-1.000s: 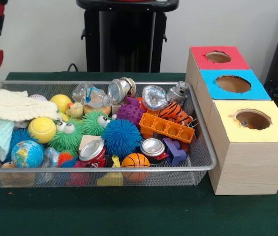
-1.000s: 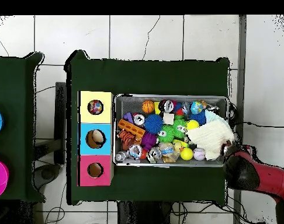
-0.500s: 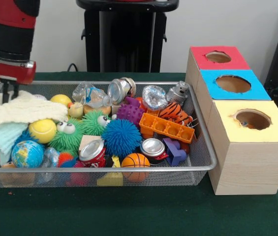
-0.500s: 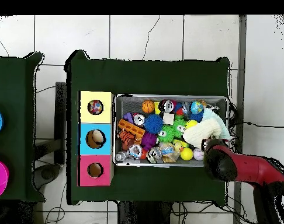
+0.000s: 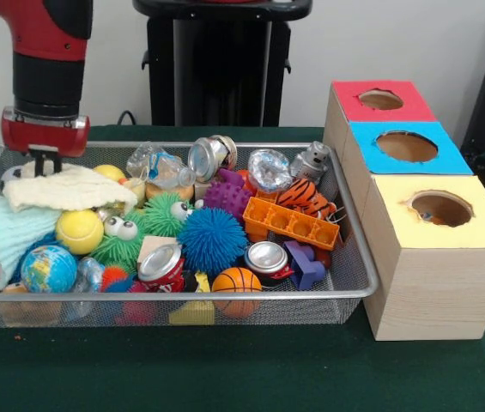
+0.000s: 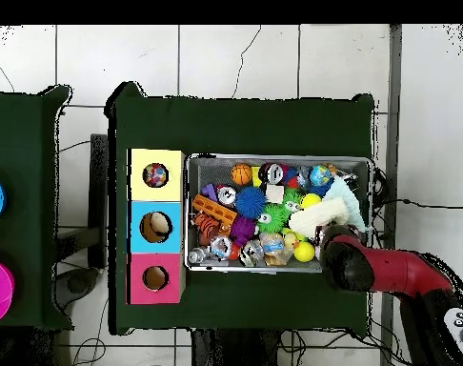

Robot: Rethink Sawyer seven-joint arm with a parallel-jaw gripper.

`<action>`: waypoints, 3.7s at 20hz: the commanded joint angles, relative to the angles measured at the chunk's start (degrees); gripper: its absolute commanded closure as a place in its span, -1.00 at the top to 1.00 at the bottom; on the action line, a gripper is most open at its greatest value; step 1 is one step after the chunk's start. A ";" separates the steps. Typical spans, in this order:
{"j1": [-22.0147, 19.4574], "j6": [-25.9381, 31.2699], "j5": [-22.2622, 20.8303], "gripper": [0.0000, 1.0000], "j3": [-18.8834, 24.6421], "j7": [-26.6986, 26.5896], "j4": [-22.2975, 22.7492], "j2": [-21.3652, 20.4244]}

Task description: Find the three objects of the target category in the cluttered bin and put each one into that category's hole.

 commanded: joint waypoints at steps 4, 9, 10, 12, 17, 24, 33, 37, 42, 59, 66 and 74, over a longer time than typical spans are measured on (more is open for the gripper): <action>-11.28 -2.79 -2.85 -1.00 17.72 -4.41 3.50 13.55; -16.49 -4.04 -6.88 -1.00 24.63 -7.68 3.92 17.50; -16.02 -5.90 -8.06 -1.00 24.61 -6.43 4.10 16.57; -14.57 -9.77 -9.70 -1.00 24.02 -3.54 4.43 13.94; -15.57 -14.03 -11.86 -1.00 27.44 -0.04 5.62 11.86; -10.87 -17.64 -10.33 -1.00 24.89 5.06 6.19 4.33; -10.67 -21.14 -11.84 -1.00 22.33 6.07 4.27 7.78; -10.06 -22.18 -11.19 -1.00 19.40 6.44 3.25 7.94; -7.87 -23.94 -11.55 -1.00 13.27 5.32 0.54 8.80; -9.31 -8.61 -3.41 -1.00 25.69 4.77 6.33 13.21; -2.97 -8.09 1.65 -1.00 21.53 7.25 6.51 8.95; 2.16 -8.33 6.81 -1.00 16.50 10.21 7.89 5.43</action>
